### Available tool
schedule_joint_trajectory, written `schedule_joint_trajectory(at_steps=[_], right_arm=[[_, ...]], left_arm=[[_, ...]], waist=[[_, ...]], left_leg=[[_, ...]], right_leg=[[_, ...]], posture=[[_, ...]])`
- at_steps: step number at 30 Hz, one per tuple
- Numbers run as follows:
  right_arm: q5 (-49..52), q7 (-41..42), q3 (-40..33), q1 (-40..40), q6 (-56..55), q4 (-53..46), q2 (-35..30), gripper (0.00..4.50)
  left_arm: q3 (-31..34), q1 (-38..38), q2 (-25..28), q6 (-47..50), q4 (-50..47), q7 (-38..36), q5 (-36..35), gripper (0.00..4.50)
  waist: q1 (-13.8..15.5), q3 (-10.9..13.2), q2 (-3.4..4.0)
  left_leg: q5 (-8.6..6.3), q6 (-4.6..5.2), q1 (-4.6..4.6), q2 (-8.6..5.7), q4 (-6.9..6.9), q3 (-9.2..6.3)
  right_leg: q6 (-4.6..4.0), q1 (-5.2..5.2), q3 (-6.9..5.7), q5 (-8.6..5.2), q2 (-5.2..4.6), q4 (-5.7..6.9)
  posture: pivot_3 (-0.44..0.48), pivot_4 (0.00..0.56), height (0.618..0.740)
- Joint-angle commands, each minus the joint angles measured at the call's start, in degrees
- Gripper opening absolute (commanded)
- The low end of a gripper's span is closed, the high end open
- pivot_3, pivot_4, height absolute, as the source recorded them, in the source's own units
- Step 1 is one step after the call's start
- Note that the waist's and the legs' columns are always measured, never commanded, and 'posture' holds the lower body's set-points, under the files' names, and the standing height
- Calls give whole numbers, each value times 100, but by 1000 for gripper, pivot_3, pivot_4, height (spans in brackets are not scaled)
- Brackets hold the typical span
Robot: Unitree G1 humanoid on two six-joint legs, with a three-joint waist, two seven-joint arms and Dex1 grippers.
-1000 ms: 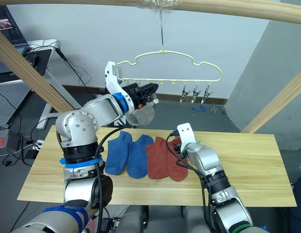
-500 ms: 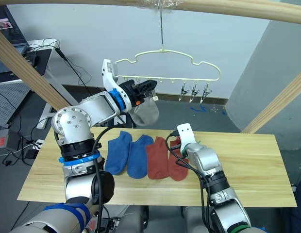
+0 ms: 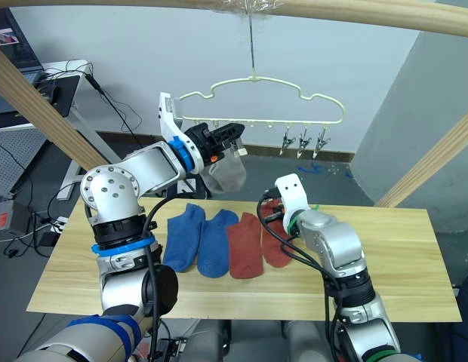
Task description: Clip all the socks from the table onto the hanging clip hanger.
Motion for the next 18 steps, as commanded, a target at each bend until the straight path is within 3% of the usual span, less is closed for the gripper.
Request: schedule_joint_trajectory(at_steps=[1, 10, 18], right_arm=[[296, 159, -131, -120, 449, -809, 4, 33], [693, 272, -439, -519, 1064, -1545, 25, 33], [843, 258, -711, -993, 1172, -1614, 142, 33]], left_arm=[[97, -160, -18, 34, -39, 38, -265, 114], [258, -208, 2, 141, 156, 162, -583, 114], [269, -225, 15, 134, 249, 260, -728, 114]], waist=[[-2, 0, 0], [-5, 0, 0], [-10, 0, 0]], left_leg=[[0, 0, 0, 0, 0, 0], [0, 0, 0, -1, 1, -1], [0, 0, 0, -1, 0, -2]], right_leg=[[0, 0, 0, 0, 0, 0], [0, 0, -2, 0, -1, 0], [-10, -1, -4, 6, -2, 1]], posture=[[-63, 280, 740], [-74, 276, 740], [-81, 274, 740]])
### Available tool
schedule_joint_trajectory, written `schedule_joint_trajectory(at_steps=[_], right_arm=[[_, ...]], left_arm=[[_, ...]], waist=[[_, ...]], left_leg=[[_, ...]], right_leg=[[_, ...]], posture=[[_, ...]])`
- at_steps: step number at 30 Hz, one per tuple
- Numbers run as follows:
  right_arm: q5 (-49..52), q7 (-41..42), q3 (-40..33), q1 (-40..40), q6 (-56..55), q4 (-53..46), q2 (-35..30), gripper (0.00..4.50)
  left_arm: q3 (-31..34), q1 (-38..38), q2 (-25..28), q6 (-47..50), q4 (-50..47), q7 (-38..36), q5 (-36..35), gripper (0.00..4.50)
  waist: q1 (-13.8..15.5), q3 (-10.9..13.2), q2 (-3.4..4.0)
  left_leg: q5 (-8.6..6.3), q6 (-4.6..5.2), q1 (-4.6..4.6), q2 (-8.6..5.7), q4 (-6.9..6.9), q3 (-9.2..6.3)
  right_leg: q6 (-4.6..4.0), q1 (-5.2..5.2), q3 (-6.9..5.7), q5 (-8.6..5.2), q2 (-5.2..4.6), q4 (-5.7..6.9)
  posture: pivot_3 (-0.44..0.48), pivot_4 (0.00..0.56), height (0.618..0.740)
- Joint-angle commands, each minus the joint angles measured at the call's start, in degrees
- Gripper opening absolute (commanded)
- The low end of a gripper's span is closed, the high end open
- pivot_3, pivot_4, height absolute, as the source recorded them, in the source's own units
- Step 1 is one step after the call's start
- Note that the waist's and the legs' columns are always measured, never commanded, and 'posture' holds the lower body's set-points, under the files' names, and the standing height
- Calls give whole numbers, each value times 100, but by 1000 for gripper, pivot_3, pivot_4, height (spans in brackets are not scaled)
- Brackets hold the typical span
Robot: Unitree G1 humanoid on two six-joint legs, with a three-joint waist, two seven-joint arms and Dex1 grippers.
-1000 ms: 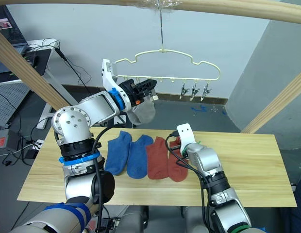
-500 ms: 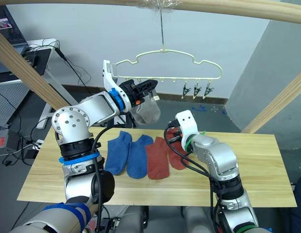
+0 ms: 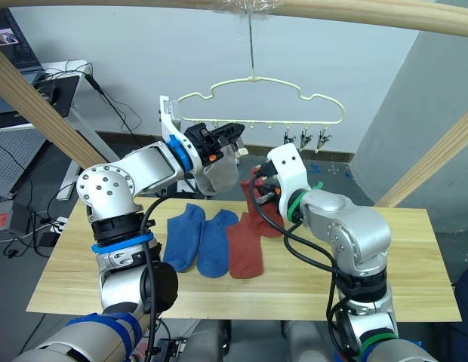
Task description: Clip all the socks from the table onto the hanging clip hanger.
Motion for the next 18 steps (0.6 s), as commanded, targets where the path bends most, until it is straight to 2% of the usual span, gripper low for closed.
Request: schedule_joint_trajectory(at_steps=[1, 18], right_arm=[[147, -1, -135, -201, 5, -235, 124, 33], [172, 12, -87, -660, -181, 141, 401, 33]], left_arm=[[-38, -118, 6, -19, -118, 28, -166, 114], [-100, -40, -5, -86, -177, 70, -177, 114]], waist=[[0, 0, 0], [0, 0, 0]], left_leg=[[0, 0, 0, 0, 0, 0], [0, 0, 0, 0, 0, 1]], right_leg=[[-1, 0, 0, 0, 0, 0], [-8, -2, 0, 5, -1, 1]], posture=[[-82, 275, 740], [-69, 275, 740]])
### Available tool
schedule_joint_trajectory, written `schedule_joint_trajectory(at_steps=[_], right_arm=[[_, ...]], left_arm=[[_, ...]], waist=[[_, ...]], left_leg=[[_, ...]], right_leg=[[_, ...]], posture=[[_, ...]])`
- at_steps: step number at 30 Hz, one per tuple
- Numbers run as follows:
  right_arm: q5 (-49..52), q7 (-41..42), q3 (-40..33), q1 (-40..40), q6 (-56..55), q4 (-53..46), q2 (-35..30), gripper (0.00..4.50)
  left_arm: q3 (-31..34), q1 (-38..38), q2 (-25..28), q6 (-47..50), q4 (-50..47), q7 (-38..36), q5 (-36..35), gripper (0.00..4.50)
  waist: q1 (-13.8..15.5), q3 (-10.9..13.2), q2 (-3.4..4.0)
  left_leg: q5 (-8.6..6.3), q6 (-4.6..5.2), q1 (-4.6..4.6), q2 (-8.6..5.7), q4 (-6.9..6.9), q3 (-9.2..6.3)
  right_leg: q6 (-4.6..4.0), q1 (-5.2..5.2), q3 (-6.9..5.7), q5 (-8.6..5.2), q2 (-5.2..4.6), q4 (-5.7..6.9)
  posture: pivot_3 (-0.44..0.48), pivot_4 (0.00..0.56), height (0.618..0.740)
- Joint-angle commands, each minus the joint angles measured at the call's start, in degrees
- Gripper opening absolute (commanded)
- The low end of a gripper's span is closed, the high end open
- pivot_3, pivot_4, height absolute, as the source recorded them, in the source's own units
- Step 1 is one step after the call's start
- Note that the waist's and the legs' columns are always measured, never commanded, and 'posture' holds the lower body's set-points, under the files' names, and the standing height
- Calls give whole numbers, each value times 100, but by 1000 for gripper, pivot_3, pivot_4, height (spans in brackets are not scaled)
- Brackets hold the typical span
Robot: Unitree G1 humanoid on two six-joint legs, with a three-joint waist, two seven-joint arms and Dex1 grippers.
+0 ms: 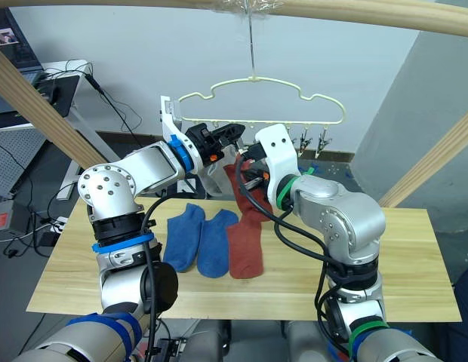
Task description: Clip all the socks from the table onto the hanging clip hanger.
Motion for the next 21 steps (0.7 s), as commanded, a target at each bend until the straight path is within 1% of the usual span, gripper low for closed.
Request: schedule_joint_trajectory(at_steps=[1, 8, 9, 10, 11, 12, 14, 15, 21], right_arm=[[81, 10, 14, -131, -209, -27, 47, 33], [84, -11, -12, -234, -312, 123, 89, 33], [83, -13, -16, -240, -315, 134, 89, 10], [81, -14, -17, -244, -321, 143, 88, 10], [84, -17, -33, -244, -325, 154, 99, 0], [109, -12, -74, -245, -299, 163, 131, 0], [148, -3, -135, -249, -238, 172, 177, 534], [156, 5, -142, -253, -215, 174, 180, 759], [101, -60, -71, -242, -235, 182, 106, 2867]], left_arm=[[-58, -35, -7, -47, -187, -31, -169, 114], [-122, -3, 53, -120, -200, -97, -125, 114], [-125, 1, 70, -131, -187, -116, -127, 464], [-129, 2, 82, -133, -176, -133, -136, 464], [-128, 1, 87, -124, -168, -131, -150, 907], [-118, 1, 88, -86, -168, -127, -186, 1076], [-103, 3, 93, -27, -182, -129, -244, 1737], [-98, 5, 100, -1, -190, -134, -273, 1741], [-118, 39, 166, 294, -287, -191, -554, 1741]], waist=[[1, 0, 0], [1, 0, 0], [2, 0, 0], [2, 0, 0], [2, 0, 0], [2, 0, 0], [2, 0, 0], [2, 0, 0], [2, 0, 0]], left_leg=[[0, 0, 0, 0, 0, 0], [0, 0, 0, 0, 0, 0], [0, 0, 0, 0, 0, 0], [0, 0, 0, 0, 0, 0], [0, 0, 0, 0, 0, 0], [0, 0, 0, 0, 0, 0], [0, 0, 0, 0, -1, 0], [0, 0, 0, 0, -1, 0], [0, 0, 0, 0, -1, 0]], right_leg=[[0, 0, 0, 0, 0, 0], [0, 0, 0, 0, 0, 0], [0, 0, 0, 0, 0, 0], [0, 0, 0, 0, 0, 0], [0, 0, 0, 0, 0, 0], [0, 0, 0, 0, 0, 0], [0, 0, 0, 0, 0, 0], [0, 0, 0, 0, 0, 0], [0, -1, 0, 0, 0, 0]], posture=[[-69, 275, 740], [-69, 276, 740], [-69, 276, 740], [-69, 276, 740], [-69, 276, 740], [-66, 275, 740], [-66, 275, 740], [-66, 275, 740], [-60, 275, 740]])
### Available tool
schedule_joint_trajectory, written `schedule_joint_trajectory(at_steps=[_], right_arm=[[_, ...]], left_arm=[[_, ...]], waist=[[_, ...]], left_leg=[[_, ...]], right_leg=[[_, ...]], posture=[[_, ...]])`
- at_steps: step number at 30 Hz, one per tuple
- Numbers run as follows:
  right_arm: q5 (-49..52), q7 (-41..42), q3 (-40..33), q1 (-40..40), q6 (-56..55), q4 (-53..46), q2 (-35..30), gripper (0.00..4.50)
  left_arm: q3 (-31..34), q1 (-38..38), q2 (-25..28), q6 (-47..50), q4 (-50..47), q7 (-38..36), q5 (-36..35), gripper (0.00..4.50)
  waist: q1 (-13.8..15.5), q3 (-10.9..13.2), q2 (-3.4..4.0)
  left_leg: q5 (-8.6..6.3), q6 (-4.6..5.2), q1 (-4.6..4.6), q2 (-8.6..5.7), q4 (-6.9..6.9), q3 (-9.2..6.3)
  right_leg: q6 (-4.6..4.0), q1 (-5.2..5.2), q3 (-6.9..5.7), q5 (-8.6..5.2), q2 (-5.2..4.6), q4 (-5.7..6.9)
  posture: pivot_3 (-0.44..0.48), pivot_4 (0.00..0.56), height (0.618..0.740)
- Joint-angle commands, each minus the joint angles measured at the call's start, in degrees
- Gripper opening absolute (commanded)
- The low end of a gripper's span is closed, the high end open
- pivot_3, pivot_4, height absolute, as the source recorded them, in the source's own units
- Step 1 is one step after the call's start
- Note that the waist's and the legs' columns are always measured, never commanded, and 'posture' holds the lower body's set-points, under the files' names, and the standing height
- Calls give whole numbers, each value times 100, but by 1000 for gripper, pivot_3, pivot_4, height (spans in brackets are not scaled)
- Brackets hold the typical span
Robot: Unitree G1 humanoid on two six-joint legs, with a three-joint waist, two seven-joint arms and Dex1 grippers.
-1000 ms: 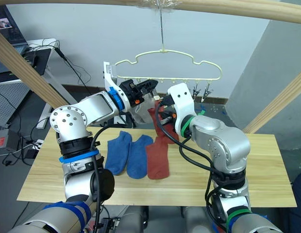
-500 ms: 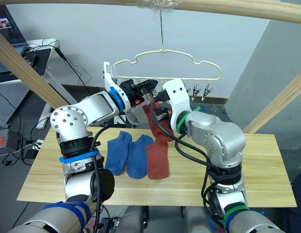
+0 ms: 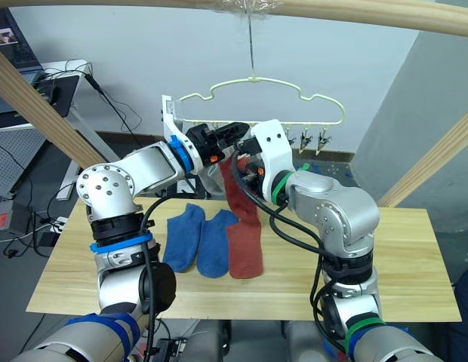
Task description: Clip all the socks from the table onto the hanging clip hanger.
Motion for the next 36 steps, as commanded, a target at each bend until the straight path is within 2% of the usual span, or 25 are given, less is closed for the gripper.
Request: schedule_joint_trajectory(at_steps=[1, 4, 11, 15, 21, 28, 36], right_arm=[[39, -36, -18, -118, -80, -104, -52, 3150], [81, -26, -14, -83, -59, -148, -94, 3150], [263, 136, -110, 101, 44, -467, -418, 3150], [462, 399, -220, 323, -28, -712, -769, 3150], [729, 828, -500, 683, -310, -777, -1411, 3150], [1005, 1217, -897, 1028, -722, -833, -2021, 3150], [1587, 1421, -1251, 1614, -894, -1405, -2213, 3150]], left_arm=[[-39, 16, 76, 229, -321, -107, -362, 1741], [-174, 93, 187, 416, -533, -174, -463, 1741], [-1183, 739, 815, 149, -1538, -567, 77, 1741], [-1788, 1279, 1271, -585, -2166, -1116, 619, 1741], [-2343, 1734, 1552, -1850, -2465, -1607, 1566, 1741], [-2627, 2172, 1809, -2859, -2791, -1877, 2445, 1741], [-2365, 2827, 1815, -3894, -3096, -1953, 3010, 1741]], waist=[[1, 0, 0], [0, 0, 0], [4, -1, 1], [5, -1, 2], [13, -2, 1], [11, -2, 1], [23, -4, 0]], left_leg=[[0, 0, 0, 0, 0, 0], [0, 0, 0, 0, 0, 0], [1, -1, 0, 0, -2, 0], [0, -1, 0, 0, -5, 2], [1, -2, 0, -2, -3, 4], [0, 0, -1, -3, -4, 7], [0, 0, 0, -2, -2, 9]], right_leg=[[0, 0, 0, 0, 0, 0], [0, 0, 0, 0, -1, 0], [0, -1, 1, 0, -2, 0], [0, -1, 3, 0, -3, -1], [-1, -1, 5, 0, -4, 0], [0, 0, 8, 0, -4, -4], [0, 0, 10, 0, -4, -2]], posture=[[-60, 275, 740], [-60, 275, 740], [-54, 268, 740], [-51, 262, 740], [-47, 254, 740], [-42, 243, 740], [-27, 228, 740]])
